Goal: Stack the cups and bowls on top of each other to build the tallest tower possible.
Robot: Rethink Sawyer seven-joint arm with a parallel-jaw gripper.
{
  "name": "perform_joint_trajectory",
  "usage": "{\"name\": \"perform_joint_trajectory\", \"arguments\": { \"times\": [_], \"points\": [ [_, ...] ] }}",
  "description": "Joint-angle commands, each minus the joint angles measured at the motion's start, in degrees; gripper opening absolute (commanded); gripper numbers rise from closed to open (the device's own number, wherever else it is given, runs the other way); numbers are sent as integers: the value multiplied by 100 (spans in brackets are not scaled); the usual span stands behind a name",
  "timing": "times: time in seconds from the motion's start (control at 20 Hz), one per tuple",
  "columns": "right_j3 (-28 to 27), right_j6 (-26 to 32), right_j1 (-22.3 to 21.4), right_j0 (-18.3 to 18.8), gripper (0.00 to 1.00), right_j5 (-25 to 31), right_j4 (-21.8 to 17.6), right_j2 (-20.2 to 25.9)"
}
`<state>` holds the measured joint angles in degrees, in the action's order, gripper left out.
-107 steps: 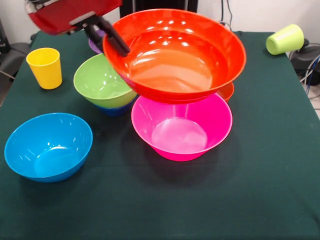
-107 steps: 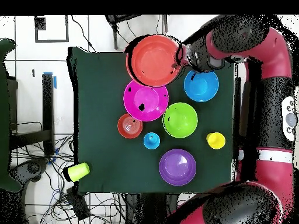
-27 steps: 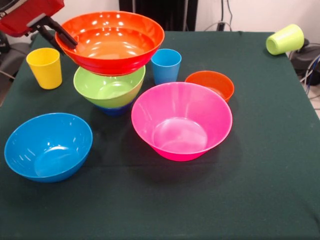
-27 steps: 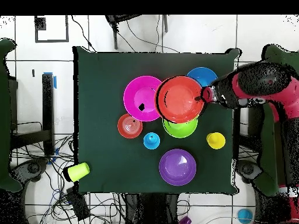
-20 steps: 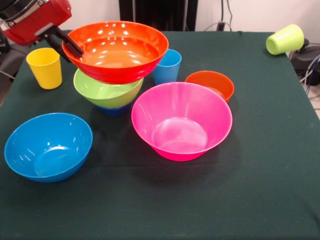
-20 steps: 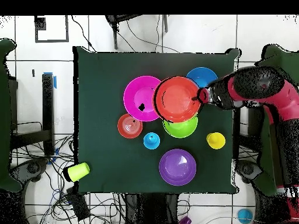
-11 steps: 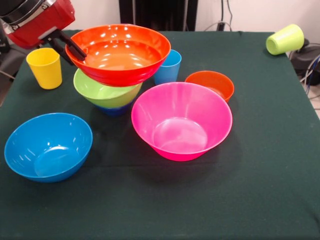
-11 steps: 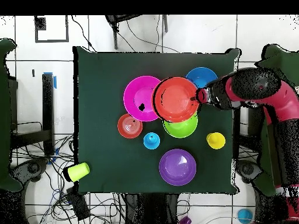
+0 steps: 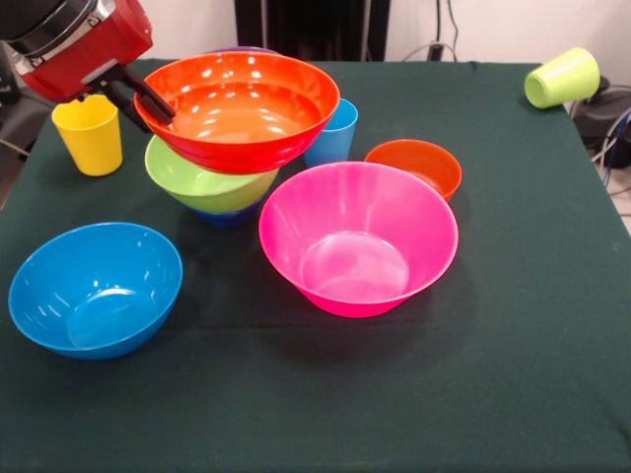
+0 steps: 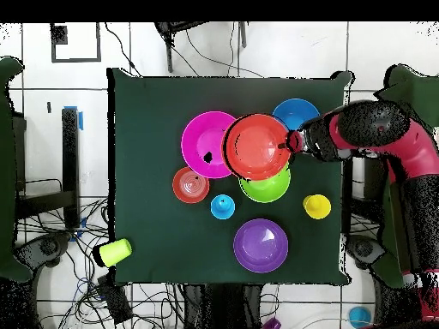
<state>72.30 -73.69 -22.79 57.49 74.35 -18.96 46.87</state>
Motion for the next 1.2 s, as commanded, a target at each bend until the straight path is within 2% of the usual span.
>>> {"name": "perform_joint_trajectory", "arguments": {
  "times": [0.05, 0.25, 0.75, 1.0, 1.2],
  "points": [
    [-261, 1400, 301, -180, 0, 124, -337, -2],
    [-413, 1479, 416, -213, 0, 159, -364, -8],
    [-361, 1500, 460, -178, 0, 125, -396, -14],
    [-67, 1521, 287, 31, 0, 55, -443, -25],
    [-61, 1651, 242, 138, 0, 79, -529, -47]
  ]
}}
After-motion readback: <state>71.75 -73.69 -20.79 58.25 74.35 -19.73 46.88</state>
